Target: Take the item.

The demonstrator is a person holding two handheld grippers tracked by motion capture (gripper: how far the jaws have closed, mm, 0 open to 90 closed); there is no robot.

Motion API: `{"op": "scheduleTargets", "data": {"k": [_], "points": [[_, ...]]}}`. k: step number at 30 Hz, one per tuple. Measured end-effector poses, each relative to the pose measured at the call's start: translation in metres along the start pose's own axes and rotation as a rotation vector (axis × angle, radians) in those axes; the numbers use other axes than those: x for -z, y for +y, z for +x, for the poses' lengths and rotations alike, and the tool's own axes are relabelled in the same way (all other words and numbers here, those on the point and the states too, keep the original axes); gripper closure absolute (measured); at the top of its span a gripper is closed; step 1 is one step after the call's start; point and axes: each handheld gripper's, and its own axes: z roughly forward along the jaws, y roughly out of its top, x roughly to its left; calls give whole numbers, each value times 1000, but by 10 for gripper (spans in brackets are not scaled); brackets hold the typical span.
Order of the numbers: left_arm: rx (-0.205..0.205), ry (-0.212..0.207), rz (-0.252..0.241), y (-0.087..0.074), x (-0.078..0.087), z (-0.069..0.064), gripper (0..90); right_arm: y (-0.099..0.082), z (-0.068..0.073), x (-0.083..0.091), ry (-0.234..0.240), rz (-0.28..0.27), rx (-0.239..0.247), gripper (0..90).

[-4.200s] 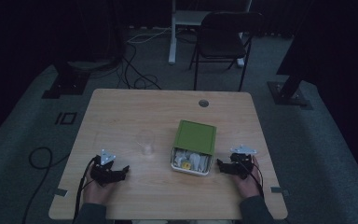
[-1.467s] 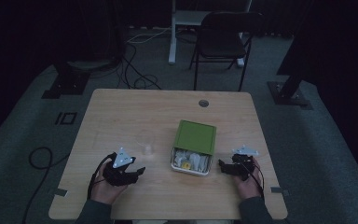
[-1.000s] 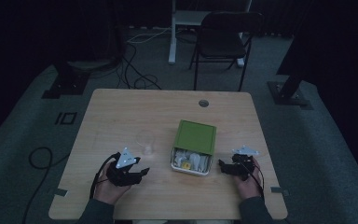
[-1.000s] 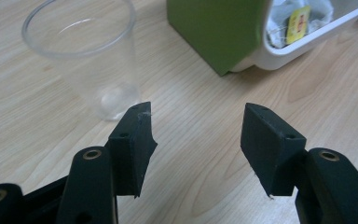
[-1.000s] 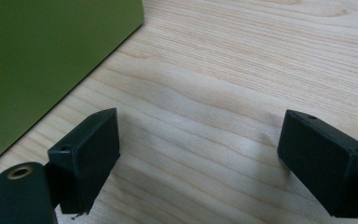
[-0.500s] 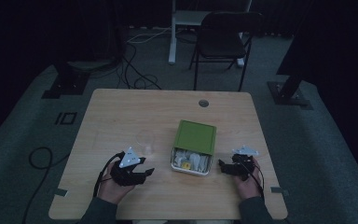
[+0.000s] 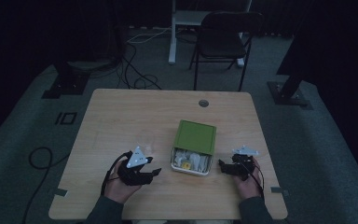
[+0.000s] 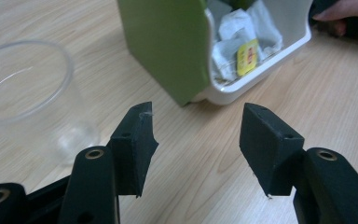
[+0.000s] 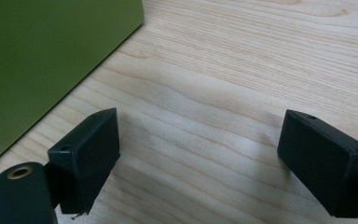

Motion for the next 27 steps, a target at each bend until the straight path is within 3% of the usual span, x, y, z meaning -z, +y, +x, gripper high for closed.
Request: {"op": "scheduleTargets", "data": {"k": [16,27], "points": [[-33,-96,-27,19,-13,-16,501,0,0,0,1,0,0,125],[-96,-137,-11,36,-27,-31,493,0,0,0,4,0,4,126]]}}
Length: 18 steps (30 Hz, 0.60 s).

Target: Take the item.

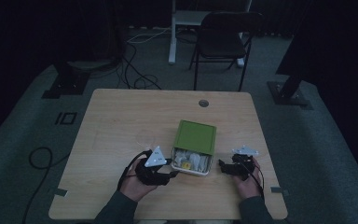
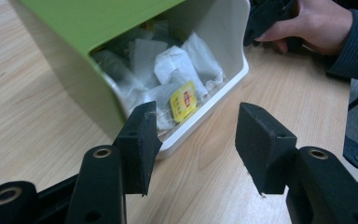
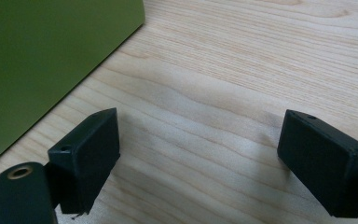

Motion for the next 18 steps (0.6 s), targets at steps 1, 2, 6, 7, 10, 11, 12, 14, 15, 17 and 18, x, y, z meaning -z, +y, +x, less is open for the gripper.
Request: {"op": "scheduleTargets", "data": {"k": [1,2,6,7,10,11,12,14,15,17,18], "points": [[-1,-4,-1,1,-2,-1,490,0,0,0,0,0,-1,126],[-4,-8,-1,2,-3,-2,490,0,0,0,0,0,0,126],[-13,-20,0,5,-11,-6,490,0,0,0,0,0,0,126],[-20,-25,4,6,-15,-7,490,0,0,0,1,0,0,126],[-32,-33,11,9,-21,-10,490,0,0,0,1,0,0,126],[-32,-34,11,9,-23,-11,490,0,0,0,1,0,0,126],[-33,-35,9,10,-25,-11,490,0,0,0,1,0,0,126],[-33,-44,9,12,-28,-12,490,0,0,0,1,0,1,126],[-35,-45,8,12,-30,-12,489,0,0,0,1,0,1,126],[-35,-50,11,13,-34,-13,490,0,0,0,2,0,0,126],[-33,-53,10,13,-36,-13,490,0,0,0,2,-1,-1,126]]}}
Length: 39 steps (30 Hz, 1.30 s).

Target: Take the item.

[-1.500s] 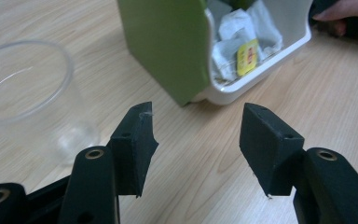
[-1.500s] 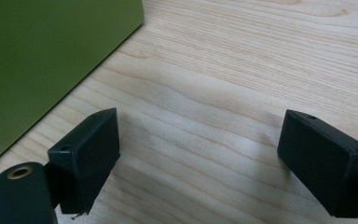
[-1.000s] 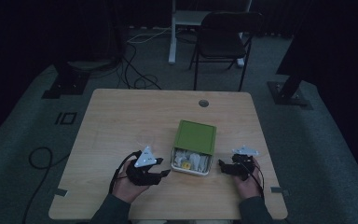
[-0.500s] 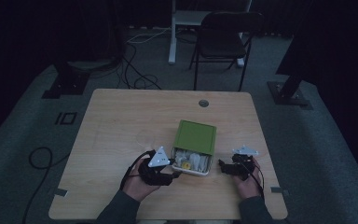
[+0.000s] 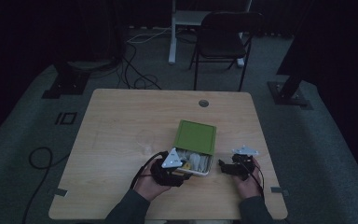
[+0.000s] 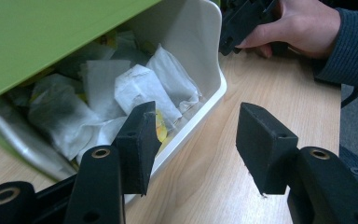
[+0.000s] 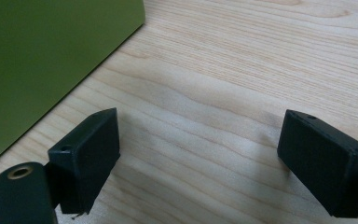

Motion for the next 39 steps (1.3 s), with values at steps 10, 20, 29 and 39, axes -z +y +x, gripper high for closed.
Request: {"op": "scheduleTargets", "data": {"k": [10,20,29,39], "points": [[9,-19,21,0,-22,-1,490,0,0,0,0,0,0,126],[23,-21,50,-7,-38,1,495,0,0,0,0,0,1,126],[27,-21,58,-9,-41,2,496,0,0,0,0,0,1,126],[38,-38,55,-11,-37,-2,499,0,0,0,0,1,2,126]]}}
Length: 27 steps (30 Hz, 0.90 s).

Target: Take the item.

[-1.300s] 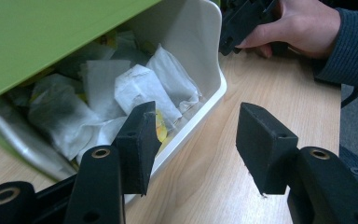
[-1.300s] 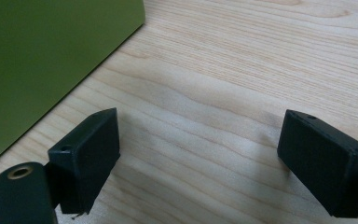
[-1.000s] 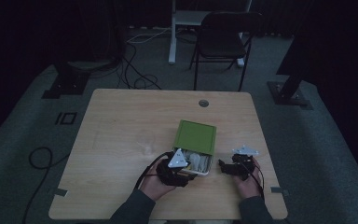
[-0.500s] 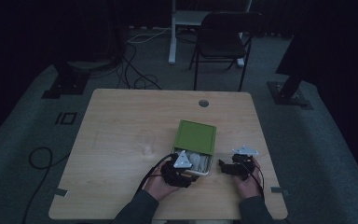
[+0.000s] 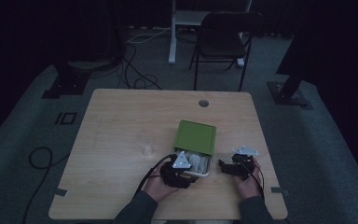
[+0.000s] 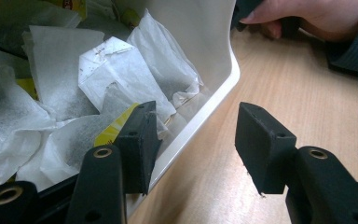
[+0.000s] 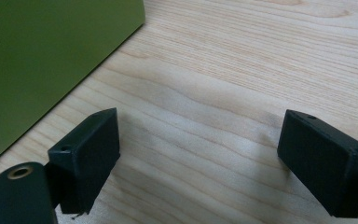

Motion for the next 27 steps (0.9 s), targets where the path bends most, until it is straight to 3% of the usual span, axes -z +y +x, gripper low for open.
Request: {"op": "scheduleTargets", "data": {"k": [9,15,18,22,23,27], "points": [[4,-30,-1,-9,8,-13,513,0,0,0,0,-1,-1,126],[-17,-58,23,-14,10,-22,534,0,0,0,0,-1,-1,126],[-38,-42,16,-10,13,-25,535,0,0,0,0,0,-2,126],[-36,-28,-2,-7,16,-24,537,0,0,0,0,-1,-1,126],[-44,-2,-25,-1,20,-23,537,0,0,0,0,-1,-1,126],[-51,23,-28,3,22,-21,542,0,0,0,0,-1,-2,126]]}}
